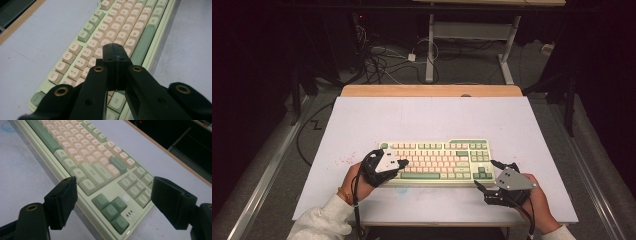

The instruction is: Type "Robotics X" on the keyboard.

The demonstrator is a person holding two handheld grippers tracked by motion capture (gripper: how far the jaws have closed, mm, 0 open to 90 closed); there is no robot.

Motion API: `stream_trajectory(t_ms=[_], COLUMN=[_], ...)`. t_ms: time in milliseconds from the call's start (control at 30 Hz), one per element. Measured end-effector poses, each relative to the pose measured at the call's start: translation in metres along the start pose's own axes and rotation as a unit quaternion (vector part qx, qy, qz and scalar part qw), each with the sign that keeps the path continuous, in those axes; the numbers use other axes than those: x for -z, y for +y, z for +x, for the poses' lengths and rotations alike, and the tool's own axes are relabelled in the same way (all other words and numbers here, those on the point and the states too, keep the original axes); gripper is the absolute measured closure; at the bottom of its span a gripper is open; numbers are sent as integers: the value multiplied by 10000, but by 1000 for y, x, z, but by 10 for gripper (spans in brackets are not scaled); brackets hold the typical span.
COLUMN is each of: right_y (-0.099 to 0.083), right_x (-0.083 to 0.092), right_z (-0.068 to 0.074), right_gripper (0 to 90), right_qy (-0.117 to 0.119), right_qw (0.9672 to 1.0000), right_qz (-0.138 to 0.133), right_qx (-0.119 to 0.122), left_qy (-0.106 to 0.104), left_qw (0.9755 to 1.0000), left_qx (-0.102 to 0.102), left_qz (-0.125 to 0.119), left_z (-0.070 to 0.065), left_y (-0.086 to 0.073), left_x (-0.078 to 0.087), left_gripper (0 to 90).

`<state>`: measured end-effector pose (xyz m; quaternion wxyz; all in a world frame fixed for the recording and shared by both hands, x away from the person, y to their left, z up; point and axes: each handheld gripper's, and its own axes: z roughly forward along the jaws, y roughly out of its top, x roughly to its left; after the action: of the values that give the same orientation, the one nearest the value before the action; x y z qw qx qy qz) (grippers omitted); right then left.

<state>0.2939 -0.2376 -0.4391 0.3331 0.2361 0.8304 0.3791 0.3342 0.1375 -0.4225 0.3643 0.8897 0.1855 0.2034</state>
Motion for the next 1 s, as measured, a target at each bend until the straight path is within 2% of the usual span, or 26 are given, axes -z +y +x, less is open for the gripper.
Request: stream_trajectory(t_ms=[133, 233, 300, 333, 400, 467, 567, 667, 767, 833, 900, 1000], right_y=[1, 7, 11, 13, 16, 18, 20, 22, 25, 26, 27, 28], right_x=[0, -4, -7, -9, -14, -19, -28, -36, -42, -46, -50, -57], right_z=[-1, -3, -6, -8, -11, -12, -14, -15, -14, -13, -13, -12], right_gripper=[229, 277, 411, 442, 543, 645, 783, 874, 900, 900, 900, 900], right_qy=[-9, 36, 0, 9, 181, 420, 583, 748, 851, 915, 933, 975], right_qw=[10000, 9999, 9995, 9993, 9987, 9979, 9969, 9954, 9944, 9936, 9932, 9925], right_qz=[-16, 28, 18, -25, 1, 100, 290, 427, 508, 562, 607, 665], right_qx=[-15, -159, -313, -372, -466, -479, -434, -423, -369, -335, -327, -302], left_qy=[32, 71, 103, 116, 154, 176, 207, 260, 346, 341, 323, 375], left_qw=[10000, 9999, 9999, 9998, 9997, 9996, 9994, 9993, 9991, 9992, 9992, 9989], left_qx=[49, 83, 102, 121, 196, 222, 254, 264, 235, 223, 221, 275], left_qz=[27, 60, 73, 76, 50, 50, 53, 15, 49, 44, 26, 67], left_z=[3, 6, 7, 8, 10, 12, 14, 14, 13, 12, 12, 12], left_y=[-3, -5, -8, -9, -11, -13, -16, -19, -21, -22, -24, -28], left_x=[0, -1, -1, -1, 0, 2, 2, 3, 4, 4, 5, 5], left_gripper=[876, 876, 876, 876, 876, 875, 875, 873, 676, 623, 503, 426])
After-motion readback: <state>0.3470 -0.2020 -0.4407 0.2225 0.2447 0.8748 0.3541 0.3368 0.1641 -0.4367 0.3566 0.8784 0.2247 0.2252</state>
